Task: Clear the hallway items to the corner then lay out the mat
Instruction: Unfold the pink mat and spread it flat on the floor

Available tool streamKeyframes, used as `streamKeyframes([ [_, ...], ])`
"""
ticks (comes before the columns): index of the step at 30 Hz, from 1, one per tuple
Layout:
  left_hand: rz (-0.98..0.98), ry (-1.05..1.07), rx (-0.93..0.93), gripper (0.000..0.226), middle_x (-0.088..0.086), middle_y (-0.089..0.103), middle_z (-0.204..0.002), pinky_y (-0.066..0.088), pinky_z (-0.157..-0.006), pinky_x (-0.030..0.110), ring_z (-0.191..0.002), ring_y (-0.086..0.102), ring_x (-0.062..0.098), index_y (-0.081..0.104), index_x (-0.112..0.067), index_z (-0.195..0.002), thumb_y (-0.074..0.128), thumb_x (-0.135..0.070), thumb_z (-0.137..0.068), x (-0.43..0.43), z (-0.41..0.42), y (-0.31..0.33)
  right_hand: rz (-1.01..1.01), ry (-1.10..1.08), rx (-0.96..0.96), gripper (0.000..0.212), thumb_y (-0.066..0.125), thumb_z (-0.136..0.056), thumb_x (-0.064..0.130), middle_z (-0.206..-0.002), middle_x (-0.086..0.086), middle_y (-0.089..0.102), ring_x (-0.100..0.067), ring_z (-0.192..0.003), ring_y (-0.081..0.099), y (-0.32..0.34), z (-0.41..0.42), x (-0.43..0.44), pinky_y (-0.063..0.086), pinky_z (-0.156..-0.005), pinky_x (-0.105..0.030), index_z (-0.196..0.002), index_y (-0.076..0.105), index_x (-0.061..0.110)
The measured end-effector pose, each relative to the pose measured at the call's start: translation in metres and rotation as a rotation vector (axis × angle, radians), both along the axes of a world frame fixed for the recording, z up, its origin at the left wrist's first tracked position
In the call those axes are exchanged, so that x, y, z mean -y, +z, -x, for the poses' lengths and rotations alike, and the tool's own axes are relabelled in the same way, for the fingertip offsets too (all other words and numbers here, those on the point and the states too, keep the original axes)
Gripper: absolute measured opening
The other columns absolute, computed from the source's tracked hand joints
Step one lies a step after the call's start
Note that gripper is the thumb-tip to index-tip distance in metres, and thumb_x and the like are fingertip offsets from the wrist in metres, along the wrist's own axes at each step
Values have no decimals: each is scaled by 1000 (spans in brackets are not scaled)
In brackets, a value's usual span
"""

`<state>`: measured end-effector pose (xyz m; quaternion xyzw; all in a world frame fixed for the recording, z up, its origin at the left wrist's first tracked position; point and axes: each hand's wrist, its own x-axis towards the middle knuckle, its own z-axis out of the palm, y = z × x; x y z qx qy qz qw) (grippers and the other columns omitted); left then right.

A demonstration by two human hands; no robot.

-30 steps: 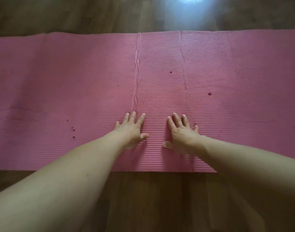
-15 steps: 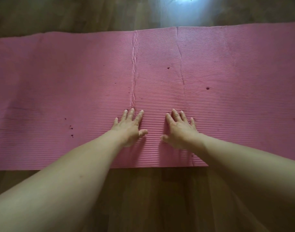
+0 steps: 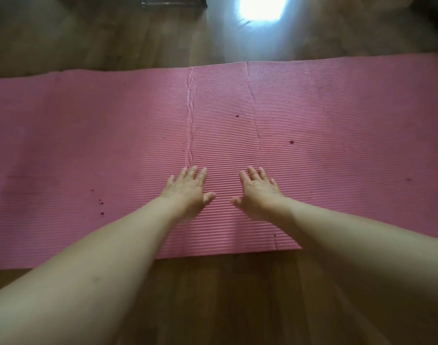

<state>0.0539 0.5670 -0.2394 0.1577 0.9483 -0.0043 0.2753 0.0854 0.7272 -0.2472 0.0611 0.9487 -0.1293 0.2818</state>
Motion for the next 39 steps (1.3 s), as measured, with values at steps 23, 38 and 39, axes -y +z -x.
streamKeyframes([
  [23, -290, 170, -151, 60, 8, 18, -157, 15, -117, 40, -145, 14, 22, 19, -15, -149, 33, -44, -98, 5, 7, 40, 131, -115, -213, 63, 45, -96, 39, -158, -5, 14, -20, -146, 7, 36, 9, 2, 9, -118, -35, -148, 20, 14],
  [38, -461, 196, -265, 54, 10, 30, -152, 23, -113, 41, -140, 27, 26, 29, -13, -145, 38, -39, -99, 14, 32, 140, 145, -211, -393, 41, 48, -95, 38, -132, -7, 52, -26, -120, 48, 153, 46, 27, 39, -95, -34, -128, 50, 14],
  [39, -489, 216, -262, 52, 10, 34, -150, 25, -111, 39, -138, 30, 26, 33, -13, -144, 39, -37, -99, 17, 32, 153, 177, -243, -391, 39, 48, -95, 38, -131, -6, 53, -26, -119, 50, 166, 45, 30, 39, -94, -33, -126, 52, 15],
])
